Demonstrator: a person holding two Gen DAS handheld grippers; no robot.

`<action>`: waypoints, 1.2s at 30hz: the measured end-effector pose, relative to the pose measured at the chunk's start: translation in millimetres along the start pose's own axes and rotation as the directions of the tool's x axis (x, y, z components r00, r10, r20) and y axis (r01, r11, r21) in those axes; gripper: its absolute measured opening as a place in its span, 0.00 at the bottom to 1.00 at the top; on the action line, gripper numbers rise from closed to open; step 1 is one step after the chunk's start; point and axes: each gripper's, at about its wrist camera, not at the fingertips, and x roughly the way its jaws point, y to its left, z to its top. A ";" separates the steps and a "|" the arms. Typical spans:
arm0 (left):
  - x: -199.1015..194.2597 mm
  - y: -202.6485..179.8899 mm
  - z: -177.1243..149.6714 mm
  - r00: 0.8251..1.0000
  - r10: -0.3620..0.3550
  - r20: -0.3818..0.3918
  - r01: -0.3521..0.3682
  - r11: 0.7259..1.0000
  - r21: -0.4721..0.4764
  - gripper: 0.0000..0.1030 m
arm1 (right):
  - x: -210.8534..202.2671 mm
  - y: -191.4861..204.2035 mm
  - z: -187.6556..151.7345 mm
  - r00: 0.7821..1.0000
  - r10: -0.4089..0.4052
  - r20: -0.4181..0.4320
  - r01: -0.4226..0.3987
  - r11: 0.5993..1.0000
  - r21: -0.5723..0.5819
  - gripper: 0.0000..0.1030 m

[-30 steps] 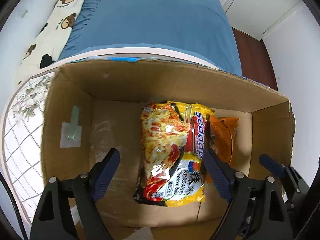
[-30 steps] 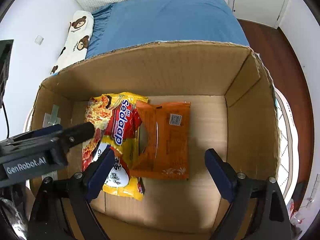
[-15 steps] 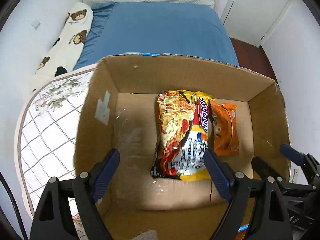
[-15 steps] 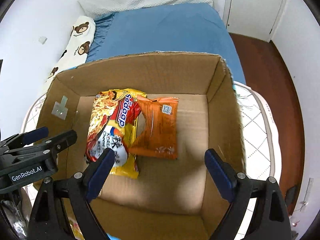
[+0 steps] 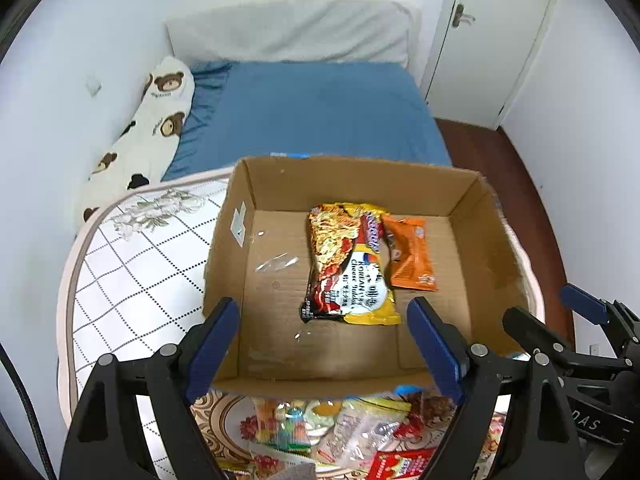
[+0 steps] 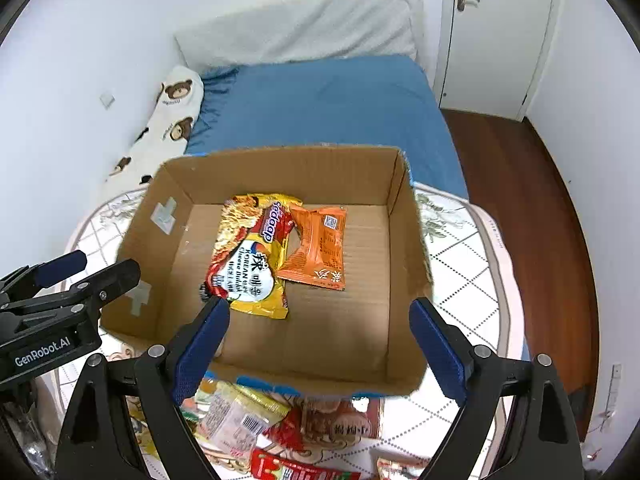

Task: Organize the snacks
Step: 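Grasp the panda chip bag with left tool while right tool grasps Franzzi wafer pack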

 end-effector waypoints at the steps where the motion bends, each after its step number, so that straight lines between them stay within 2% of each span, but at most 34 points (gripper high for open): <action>1: -8.2 -0.7 -2.1 1.000 -0.006 0.010 0.006 1.000 0.000 0.83 | -7.6 0.2 -2.0 1.000 0.003 0.011 -0.003 1.000 0.003 0.91; 6: -37.1 0.4 -15.6 0.999 -0.042 0.028 0.043 0.999 -0.021 0.83 | -41.1 0.8 -20.4 0.999 0.027 0.041 -0.029 0.999 0.025 0.91; 10: -44.0 8.6 -35.5 0.999 -0.048 0.007 0.048 0.998 -0.039 0.83 | -46.1 -0.8 -44.1 0.998 0.062 0.001 -0.062 0.996 0.057 0.91; 13: -41.3 20.1 -61.8 0.999 -0.031 -0.035 0.030 0.998 -0.050 0.83 | -37.4 -3.5 -71.2 0.995 0.084 -0.054 -0.079 0.993 0.086 0.91; 16: -31.2 35.4 -93.6 0.996 0.023 -0.086 -0.027 0.998 -0.049 0.83 | -19.7 -9.3 -103.6 0.986 0.103 -0.130 -0.086 0.988 0.129 0.91; 18: -19.2 49.3 -118.7 0.988 0.064 -0.139 -0.072 0.996 -0.053 0.83 | -7.9 -14.2 -124.0 0.977 0.120 -0.176 -0.091 0.982 0.164 0.91; 21: 4.0 73.8 -156.9 0.964 0.090 -0.249 -0.112 0.991 -0.076 0.83 | 10.5 -24.7 -161.5 0.960 0.130 -0.247 -0.073 0.971 0.228 0.91; 26: 38.2 109.9 -210.8 0.914 0.114 -0.389 -0.170 0.979 -0.113 0.83 | 27.5 -48.2 -211.4 0.937 0.132 -0.324 -0.018 0.944 0.330 0.91; 32: 75.2 127.1 -245.5 0.869 0.108 -0.483 -0.201 0.969 -0.145 0.83 | 40.7 -67.8 -254.5 0.914 0.079 -0.399 0.071 0.935 0.347 0.91; 36: 96.9 124.8 -251.5 0.853 0.128 -0.507 -0.219 0.968 -0.125 0.83 | 51.2 -75.5 -275.3 0.901 0.058 -0.430 0.111 0.927 0.358 0.91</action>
